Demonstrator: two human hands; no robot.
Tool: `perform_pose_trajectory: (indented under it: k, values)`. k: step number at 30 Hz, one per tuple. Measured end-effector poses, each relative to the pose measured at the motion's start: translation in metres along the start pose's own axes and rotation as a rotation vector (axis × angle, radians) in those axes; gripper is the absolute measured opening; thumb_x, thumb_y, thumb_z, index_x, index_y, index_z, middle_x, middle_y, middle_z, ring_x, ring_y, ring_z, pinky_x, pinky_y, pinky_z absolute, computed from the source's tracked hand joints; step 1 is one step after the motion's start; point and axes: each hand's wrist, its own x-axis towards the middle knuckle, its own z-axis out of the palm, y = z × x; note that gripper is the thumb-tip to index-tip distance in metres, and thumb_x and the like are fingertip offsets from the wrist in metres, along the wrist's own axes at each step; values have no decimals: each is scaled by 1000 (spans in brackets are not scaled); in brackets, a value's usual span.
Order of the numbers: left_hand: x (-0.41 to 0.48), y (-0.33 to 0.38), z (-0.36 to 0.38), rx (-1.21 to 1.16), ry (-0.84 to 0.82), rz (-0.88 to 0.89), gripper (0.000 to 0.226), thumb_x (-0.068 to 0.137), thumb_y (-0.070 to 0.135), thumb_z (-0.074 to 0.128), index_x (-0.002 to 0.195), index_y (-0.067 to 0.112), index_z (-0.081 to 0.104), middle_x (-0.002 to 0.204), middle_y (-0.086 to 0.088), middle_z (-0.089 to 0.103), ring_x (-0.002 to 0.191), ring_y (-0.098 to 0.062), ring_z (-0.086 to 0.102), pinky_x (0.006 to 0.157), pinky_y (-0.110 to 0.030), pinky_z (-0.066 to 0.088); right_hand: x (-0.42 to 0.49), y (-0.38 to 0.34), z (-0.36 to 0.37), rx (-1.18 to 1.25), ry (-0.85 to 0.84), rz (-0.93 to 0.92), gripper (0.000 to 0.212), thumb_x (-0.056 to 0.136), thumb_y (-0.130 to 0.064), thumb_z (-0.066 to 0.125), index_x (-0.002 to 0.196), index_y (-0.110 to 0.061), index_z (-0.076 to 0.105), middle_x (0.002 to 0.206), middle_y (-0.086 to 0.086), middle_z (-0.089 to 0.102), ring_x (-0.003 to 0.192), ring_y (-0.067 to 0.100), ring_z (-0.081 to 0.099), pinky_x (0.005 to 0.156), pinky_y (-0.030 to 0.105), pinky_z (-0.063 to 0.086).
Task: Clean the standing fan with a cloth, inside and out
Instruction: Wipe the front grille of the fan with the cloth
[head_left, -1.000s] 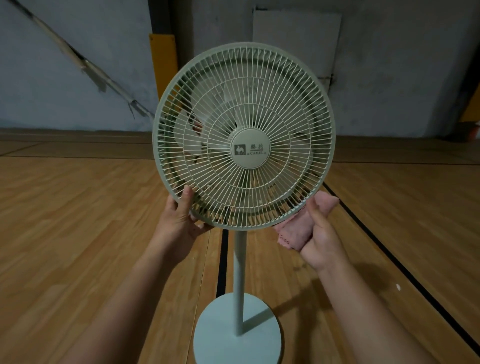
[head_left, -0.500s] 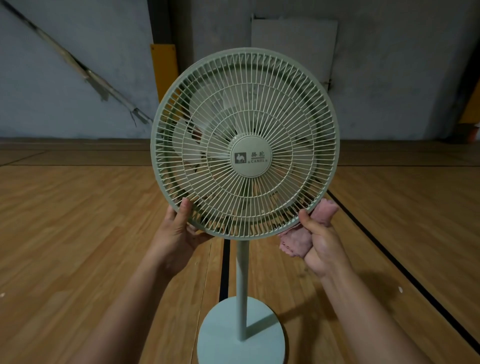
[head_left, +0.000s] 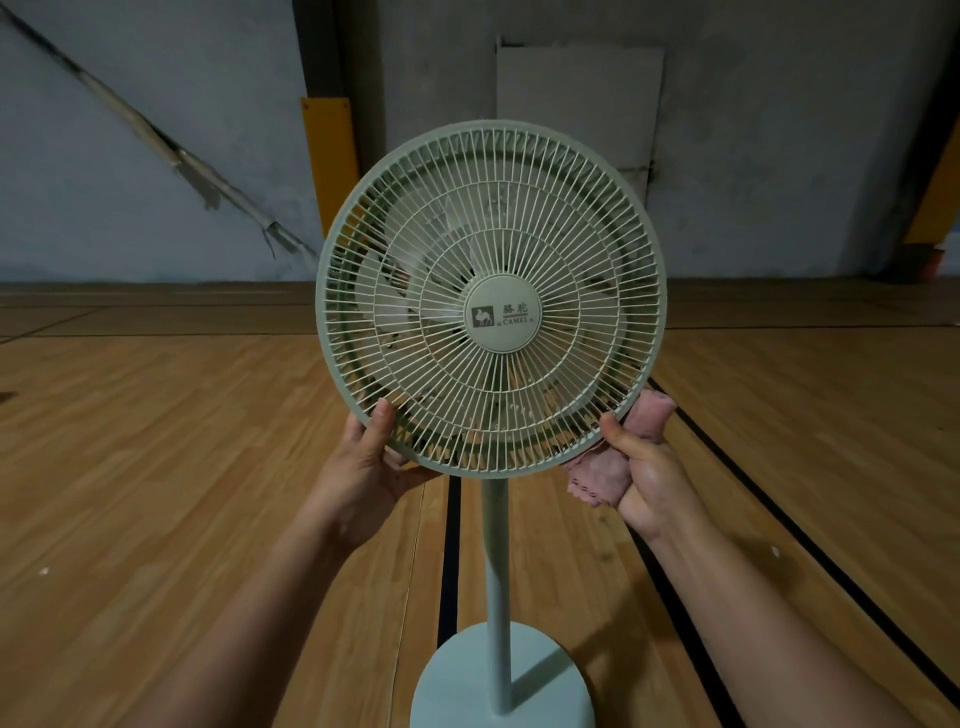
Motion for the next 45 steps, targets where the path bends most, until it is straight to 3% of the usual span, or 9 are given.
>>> perform_pose_trajectory:
  k: [4,12,16,20,24,30,36,40,45]
  values:
    - [-22,3,6,13,-16,-20,59,104,40,57,155,17,43,146,-17,68,129,-42,69,95,-62,62,-26,-5,-2,-22,-47,9,26,97,-17,65,119,-7,59,107,25,69,66,34,67,45,32,42]
    - [-70,6,10,30,-78,-12,54,106,40,60,153,18,46,143,-19,69,126,-41,71,95,-62,62,-89,-12,0,-18,-77,-23,21,96,-16,64,114,-7,60,99,20,73,63,31,68,43,29,39]
    - [-95,3,9,44,-104,0,56,105,39,61,155,17,46,122,-14,78,113,-37,77,96,-64,61,-118,-14,-3,-37,-95,-31,17,96,-16,63,109,-6,62,97,22,72,62,32,67,41,30,39]
    - [-118,6,4,70,-94,0,53,108,40,57,156,18,46,143,-21,68,127,-43,70,98,-64,60,-135,-9,-8,-119,-96,-25,20,95,-19,68,93,-1,74,92,30,70,62,33,63,45,35,42]
    - [-129,10,4,61,-71,-23,61,103,46,64,155,18,48,149,-20,65,133,-44,66,98,-63,60,-138,-5,-10,-93,-87,2,30,99,-18,68,117,5,64,108,40,63,63,34,66,44,33,43]
    - [-130,3,7,82,-38,-28,56,106,50,62,155,25,49,150,-17,64,134,-43,65,101,-61,59,-139,-2,-11,-39,-36,13,25,98,-16,67,117,2,66,118,35,64,77,35,65,45,34,48]
    - [-128,-1,18,85,-24,-21,48,107,52,61,151,32,55,147,-10,68,132,-36,68,97,-57,62,-141,-8,-12,-73,-13,27,23,98,-20,68,109,0,67,105,31,68,64,34,63,45,33,42]
    - [-132,1,32,109,23,-30,62,97,62,61,150,30,54,140,-7,72,124,-31,73,93,-46,64,-139,-10,-16,-92,-23,52,26,99,-20,68,113,0,62,94,29,67,57,32,60,49,34,41]
    - [-131,4,43,107,20,23,59,106,65,52,147,24,63,140,-9,73,127,-32,71,98,-50,63,-133,-2,-16,-54,-30,20,29,96,-24,72,121,-9,68,111,26,70,77,36,70,53,40,49]
